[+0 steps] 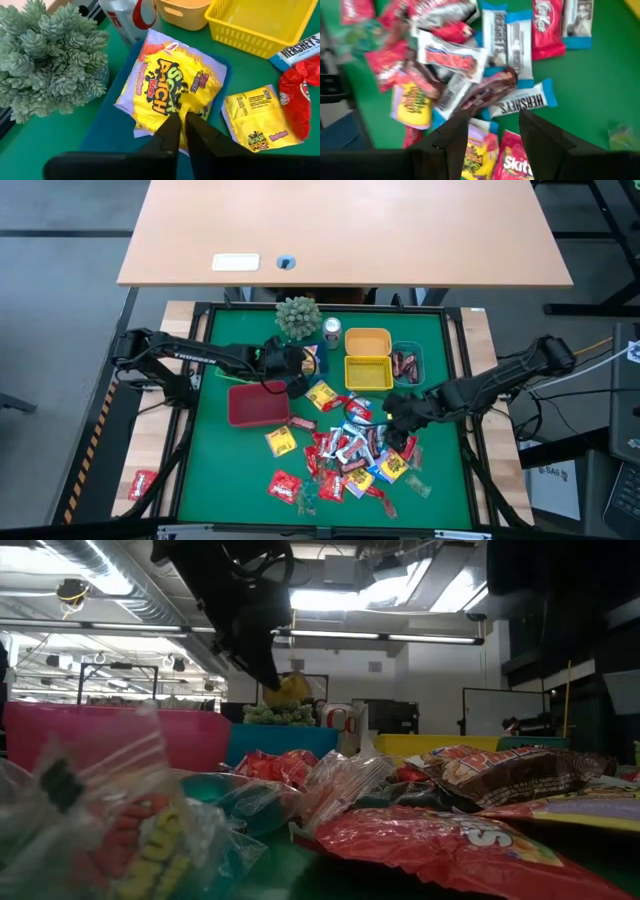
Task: Sort candy
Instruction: Put the yellow candy pack into the blue bin, then put the brown candy bar into the green bin
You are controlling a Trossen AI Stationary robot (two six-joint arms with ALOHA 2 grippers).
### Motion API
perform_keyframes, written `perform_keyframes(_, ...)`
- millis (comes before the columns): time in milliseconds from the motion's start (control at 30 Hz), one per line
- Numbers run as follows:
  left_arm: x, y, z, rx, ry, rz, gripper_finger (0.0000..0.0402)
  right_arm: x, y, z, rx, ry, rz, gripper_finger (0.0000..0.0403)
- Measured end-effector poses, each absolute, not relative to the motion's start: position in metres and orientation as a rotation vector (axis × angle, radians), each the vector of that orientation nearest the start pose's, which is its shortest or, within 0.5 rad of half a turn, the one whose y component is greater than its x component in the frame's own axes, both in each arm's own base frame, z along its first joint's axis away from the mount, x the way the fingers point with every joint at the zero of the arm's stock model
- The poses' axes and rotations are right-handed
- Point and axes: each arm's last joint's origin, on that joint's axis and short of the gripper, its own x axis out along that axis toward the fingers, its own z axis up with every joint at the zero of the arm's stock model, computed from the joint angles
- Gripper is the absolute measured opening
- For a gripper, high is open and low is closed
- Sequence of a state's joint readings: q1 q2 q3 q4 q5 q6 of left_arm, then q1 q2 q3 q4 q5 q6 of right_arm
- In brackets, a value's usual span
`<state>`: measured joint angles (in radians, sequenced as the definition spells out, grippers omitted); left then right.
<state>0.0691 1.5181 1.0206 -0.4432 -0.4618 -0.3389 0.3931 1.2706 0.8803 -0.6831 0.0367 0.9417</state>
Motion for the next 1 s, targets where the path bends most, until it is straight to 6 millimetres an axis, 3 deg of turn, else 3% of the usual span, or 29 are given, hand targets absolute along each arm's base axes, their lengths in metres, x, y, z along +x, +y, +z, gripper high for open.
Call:
perform_keyframes(333, 0.304, 0.035, 0.227, -0.126, 0.835, 0.642, 0.0106, 0.233, 0.093, 0.197, 0.575, 1.083, -0.31, 0.0175)
perform_keyframes(600, 0.304, 0.035, 0.227, -0.126, 0.834, 0.641, 0.0111, 0.243, 0.095, 0.18, 0.568, 1.085, -0.395, 0.0175)
perform_keyframes(1000, 0.304, 0.035, 0.227, -0.128, 0.832, 0.642, 0.0112, 0.251, 0.099, 0.17, 0.657, 1.073, -0.415, 0.0175)
